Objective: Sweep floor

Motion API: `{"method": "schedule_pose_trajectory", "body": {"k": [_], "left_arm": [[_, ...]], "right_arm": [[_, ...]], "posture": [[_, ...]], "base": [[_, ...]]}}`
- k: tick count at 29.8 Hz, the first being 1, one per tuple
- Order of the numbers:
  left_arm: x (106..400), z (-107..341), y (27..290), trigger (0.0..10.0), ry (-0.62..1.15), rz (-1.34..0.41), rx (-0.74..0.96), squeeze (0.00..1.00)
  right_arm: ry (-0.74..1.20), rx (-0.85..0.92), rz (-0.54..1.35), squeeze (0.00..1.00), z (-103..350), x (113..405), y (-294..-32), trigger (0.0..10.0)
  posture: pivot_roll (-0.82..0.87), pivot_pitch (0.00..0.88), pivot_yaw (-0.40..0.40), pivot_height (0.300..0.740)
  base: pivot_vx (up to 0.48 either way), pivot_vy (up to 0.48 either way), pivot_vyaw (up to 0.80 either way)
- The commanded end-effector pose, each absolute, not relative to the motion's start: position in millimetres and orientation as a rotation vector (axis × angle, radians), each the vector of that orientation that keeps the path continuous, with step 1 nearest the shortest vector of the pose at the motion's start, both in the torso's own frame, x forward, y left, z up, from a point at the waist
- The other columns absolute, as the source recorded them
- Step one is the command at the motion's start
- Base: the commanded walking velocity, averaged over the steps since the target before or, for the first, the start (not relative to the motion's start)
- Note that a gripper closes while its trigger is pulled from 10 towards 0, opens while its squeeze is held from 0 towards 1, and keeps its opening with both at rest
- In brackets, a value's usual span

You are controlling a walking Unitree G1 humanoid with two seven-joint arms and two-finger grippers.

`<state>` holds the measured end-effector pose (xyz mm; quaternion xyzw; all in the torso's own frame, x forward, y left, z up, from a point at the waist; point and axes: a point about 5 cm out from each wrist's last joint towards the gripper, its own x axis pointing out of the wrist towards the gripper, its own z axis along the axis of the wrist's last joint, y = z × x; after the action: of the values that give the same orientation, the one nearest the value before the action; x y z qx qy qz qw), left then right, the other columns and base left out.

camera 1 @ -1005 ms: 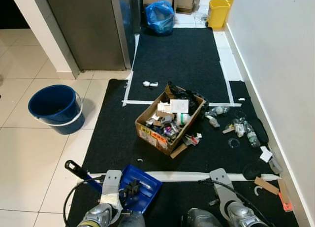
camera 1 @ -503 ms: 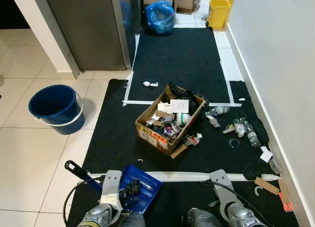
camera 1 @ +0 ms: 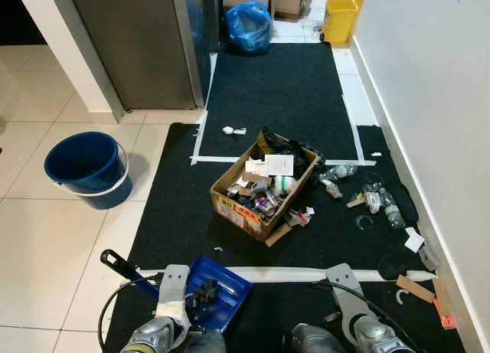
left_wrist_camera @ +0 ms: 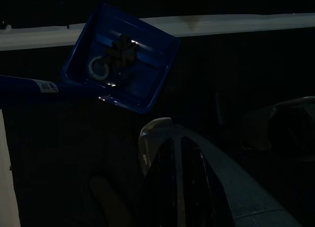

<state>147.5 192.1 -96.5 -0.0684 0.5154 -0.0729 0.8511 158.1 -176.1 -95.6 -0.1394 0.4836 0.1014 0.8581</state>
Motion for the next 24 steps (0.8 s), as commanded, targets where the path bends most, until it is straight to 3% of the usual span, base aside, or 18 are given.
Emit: {"method": "schedule_pose_trajectory", "body": {"k": [1,24], "left_arm": [[148.9,-96.5,187.9,10.0,1.086,-0.157,-0.160,0.00],[149.8,-96.7,183.8,10.0,1.086,-0.169,-0.162,0.00]], "right_arm": [[1.063,-0.309,0.205,0.00,-98.5,151.6,-179.9,10.0],[1.063,-0.314,0.195,0.00,-98.2,151.4,-183.8,10.0]], "posture": [[0.17,0.000,-0.020,0.740],[0.15,0.000,-0.023,0.740]], "base": [[0.000,0.000,0.00],[0.000,0.000,0.00]]}}
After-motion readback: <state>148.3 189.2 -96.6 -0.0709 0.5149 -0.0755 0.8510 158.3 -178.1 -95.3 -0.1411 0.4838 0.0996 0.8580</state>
